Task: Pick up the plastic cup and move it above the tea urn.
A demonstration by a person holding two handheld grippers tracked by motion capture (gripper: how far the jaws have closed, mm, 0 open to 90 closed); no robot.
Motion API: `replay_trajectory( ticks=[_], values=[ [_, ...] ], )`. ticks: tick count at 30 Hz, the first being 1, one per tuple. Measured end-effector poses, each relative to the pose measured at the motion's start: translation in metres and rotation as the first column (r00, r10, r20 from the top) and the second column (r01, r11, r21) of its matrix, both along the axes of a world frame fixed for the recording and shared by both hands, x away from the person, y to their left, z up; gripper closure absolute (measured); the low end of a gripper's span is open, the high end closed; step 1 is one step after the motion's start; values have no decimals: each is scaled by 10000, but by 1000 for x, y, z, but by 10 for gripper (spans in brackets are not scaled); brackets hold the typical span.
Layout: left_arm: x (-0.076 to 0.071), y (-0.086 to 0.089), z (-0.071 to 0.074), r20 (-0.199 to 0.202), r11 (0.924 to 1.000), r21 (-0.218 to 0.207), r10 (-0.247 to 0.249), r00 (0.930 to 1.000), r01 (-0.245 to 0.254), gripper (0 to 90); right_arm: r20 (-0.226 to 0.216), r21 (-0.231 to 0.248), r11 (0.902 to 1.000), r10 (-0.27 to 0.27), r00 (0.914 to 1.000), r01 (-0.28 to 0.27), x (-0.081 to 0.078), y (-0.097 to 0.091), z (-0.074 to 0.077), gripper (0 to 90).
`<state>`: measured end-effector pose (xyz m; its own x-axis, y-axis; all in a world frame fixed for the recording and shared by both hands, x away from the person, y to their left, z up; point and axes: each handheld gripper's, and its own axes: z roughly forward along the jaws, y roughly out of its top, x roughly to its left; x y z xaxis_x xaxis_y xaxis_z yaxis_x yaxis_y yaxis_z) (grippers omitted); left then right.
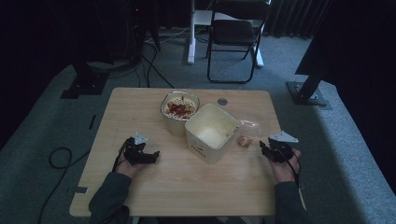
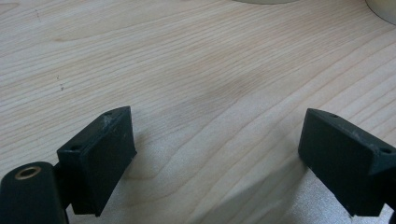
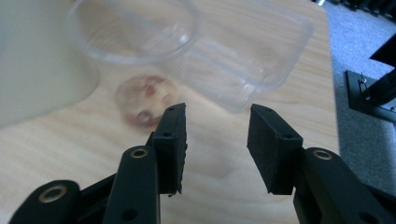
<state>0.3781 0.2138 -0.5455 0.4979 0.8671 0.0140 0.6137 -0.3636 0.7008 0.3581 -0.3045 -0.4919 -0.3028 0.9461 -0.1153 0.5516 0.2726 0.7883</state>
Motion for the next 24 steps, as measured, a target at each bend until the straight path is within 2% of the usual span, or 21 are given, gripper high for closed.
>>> replay_trajectory(
  ticks=[4, 8, 9, 14, 18, 19, 20, 24],
  values=[
    [0, 0, 0, -1, 10000, -2, 1, 10000, -1, 111, -40, 335, 9980, -534, 9986, 535, 14, -7, 3, 591],
    [0, 0, 0, -1, 10000, -4, 3, 10000, -3, 111, -135, 588, 9950, -799, 9967, 806, 23, -12, 4, 594],
    [0, 0, 0, -3, 10000, -4, 4, 10000, -4, 110, -172, 703, 9923, -1006, 9948, 1015, 31, -15, 5, 595],
    [0, 0, 0, -2, 10000, 5, -1, 10000, 1, 110, -268, 566, 9897, -1304, 9911, 1317, 50, -16, 7, 581],
    [0, 0, 0, -2, 10000, 4, -3, 10000, 3, 111, -667, 559, 9859, -1538, 9859, 1576, 66, -17, 4, 569],
    [0, 0, 0, 7, 10000, -1, -2, 10000, 2, 110, -1139, 720, 9798, -1778, 9774, 1866, 80, -20, 0, 573],
    [0, 0, 0, 9, 10000, -4, -4, 10000, 4, 110, -1302, 847, 9780, -1788, 9752, 1906, 85, -21, -2, 587],
    [0, 0, 0, 7, 10000, -2, -3, 10000, 3, 110, -1727, 1005, 9747, -1807, 9683, 1999, 102, -25, -8, 751]
  ],
)
